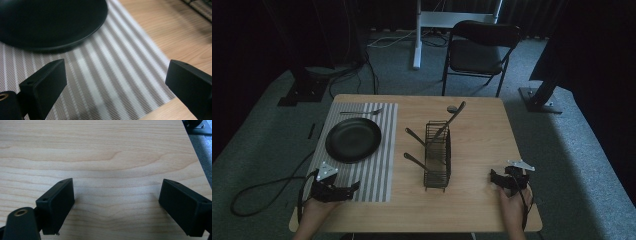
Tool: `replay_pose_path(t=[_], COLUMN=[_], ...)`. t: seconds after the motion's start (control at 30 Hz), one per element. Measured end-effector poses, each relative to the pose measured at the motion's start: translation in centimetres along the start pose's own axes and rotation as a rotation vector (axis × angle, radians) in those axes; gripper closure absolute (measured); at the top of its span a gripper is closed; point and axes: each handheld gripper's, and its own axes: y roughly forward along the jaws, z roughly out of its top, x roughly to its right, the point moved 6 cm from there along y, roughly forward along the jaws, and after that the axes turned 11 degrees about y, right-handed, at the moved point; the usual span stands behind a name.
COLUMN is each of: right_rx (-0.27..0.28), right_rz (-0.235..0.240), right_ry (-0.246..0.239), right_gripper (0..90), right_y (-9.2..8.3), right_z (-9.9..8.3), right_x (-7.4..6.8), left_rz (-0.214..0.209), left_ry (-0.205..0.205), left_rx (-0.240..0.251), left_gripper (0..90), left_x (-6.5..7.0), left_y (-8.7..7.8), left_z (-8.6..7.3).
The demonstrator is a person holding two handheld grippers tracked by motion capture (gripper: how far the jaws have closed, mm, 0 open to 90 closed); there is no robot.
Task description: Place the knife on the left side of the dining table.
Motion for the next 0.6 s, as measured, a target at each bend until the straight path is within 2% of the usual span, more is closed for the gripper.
replay_pose_path(t=[0.17,0.27,0.33,0.5,0.53,0.6], right_rx=[0.000,0.000,0.000,0.000,0.000,0.000], right_rz=[0.000,-0.001,-0.001,0.000,-0.001,0.000], right_ry=[0.000,0.000,0.000,0.000,0.000,0.000], right_gripper=[12.1,12.1,12.1,12.1,12.1,12.1], right_y=[0.0,0.0,0.0,0.0,0.0,0.0], right_z=[0.0,0.0,0.0,0.0,0.0,0.0], right_x=[0.0,0.0,0.0,0.0,0.0,0.0], left_rz=[-0.042,-0.052,-0.081,-0.084,-0.094,-0.097], left_ry=[0.019,0.029,0.035,0.054,0.069,0.087], left_rx=[0.026,0.033,0.053,0.067,0.082,0.091], left_gripper=[3.8,3.8,3.8,3.8,3.9,3.9], left_x=[1.2,1.6,2.3,3.0,3.7,4.1], left_y=[-0.5,-0.7,-1.1,-1.4,-1.7,-1.9], left_z=[1.6,2.2,3.1,3.9,4.7,5.2])
